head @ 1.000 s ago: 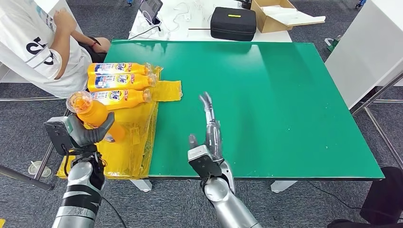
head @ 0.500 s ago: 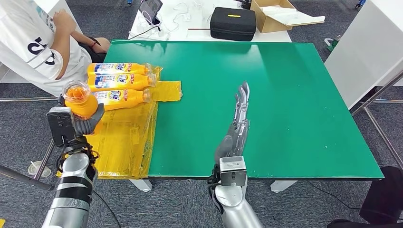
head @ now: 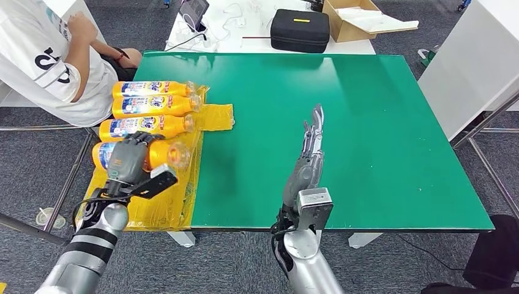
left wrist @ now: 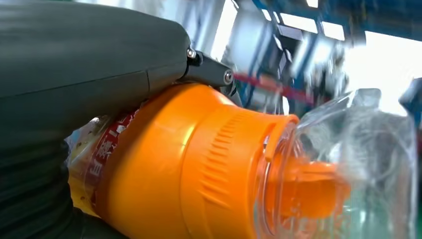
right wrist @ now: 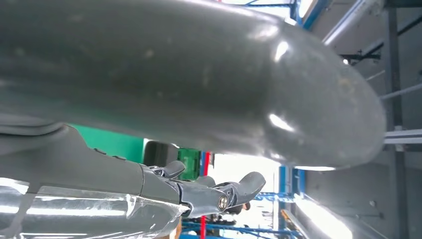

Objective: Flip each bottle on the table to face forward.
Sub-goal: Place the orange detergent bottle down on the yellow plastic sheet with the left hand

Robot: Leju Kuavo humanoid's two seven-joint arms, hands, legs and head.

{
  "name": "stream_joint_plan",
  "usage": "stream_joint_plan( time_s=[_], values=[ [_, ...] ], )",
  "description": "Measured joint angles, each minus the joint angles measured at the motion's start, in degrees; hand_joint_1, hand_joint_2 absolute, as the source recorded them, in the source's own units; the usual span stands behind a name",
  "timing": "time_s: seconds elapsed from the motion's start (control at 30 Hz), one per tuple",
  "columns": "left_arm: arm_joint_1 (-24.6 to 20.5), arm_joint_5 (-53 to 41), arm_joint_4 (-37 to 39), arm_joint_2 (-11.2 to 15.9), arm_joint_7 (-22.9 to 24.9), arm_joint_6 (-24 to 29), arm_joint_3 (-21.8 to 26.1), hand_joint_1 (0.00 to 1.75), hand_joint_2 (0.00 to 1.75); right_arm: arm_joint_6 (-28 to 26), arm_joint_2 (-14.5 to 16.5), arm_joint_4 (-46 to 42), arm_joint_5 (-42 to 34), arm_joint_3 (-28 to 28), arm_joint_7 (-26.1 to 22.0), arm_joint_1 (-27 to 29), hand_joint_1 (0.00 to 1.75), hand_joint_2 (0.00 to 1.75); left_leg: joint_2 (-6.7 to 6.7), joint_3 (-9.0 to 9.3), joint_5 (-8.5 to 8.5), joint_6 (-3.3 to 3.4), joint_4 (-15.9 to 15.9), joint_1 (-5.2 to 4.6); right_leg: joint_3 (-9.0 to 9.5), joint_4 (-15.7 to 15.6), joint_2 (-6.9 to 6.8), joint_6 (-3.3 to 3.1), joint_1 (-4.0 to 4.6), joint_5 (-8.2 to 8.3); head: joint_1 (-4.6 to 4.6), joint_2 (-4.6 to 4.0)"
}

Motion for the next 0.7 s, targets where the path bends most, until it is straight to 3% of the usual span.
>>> stream_joint_plan(
  time_s=[0.23,0.63,0.67,0.7],
  values=[
    [-1.32,-3.88,7.33,4.1,1.39,-2.48,-6.65,1.75,1.75,1.4,-0.01,1.23,-0.12,-0.89,0.07,0.01,0.0,0.0,0.03,-0.02,0.0,0.0,0.0,0.0,-0.03,0.0,0.07,0.0,0.0,0.0,0.01,0.01],
    [-4.06,-3.21,12.28,7.78,3.03,-8.24,-11.94,1.74,1.75,3.76,0.03,2.95,-0.88,-1.6,0.27,0.01,0.0,0.0,0.02,0.01,0.0,0.0,0.0,0.0,0.01,0.01,0.09,-0.01,0.0,0.01,0.01,0.0],
    [-4.32,-3.08,12.52,7.96,3.27,-8.53,-12.21,1.66,1.75,4.1,0.04,3.14,-1.04,-1.62,0.37,0.01,0.0,0.0,0.01,0.01,0.0,-0.01,-0.01,0.0,0.01,0.01,0.09,-0.01,0.0,0.01,0.01,0.0],
    [-4.62,-2.99,12.76,8.08,3.57,-8.82,-12.49,1.29,1.75,4.39,0.07,3.35,-1.15,-1.64,0.45,0.01,0.0,0.0,0.01,0.02,0.0,-0.01,-0.01,0.0,0.01,0.01,0.09,-0.01,0.0,0.01,0.0,0.0]
  ],
)
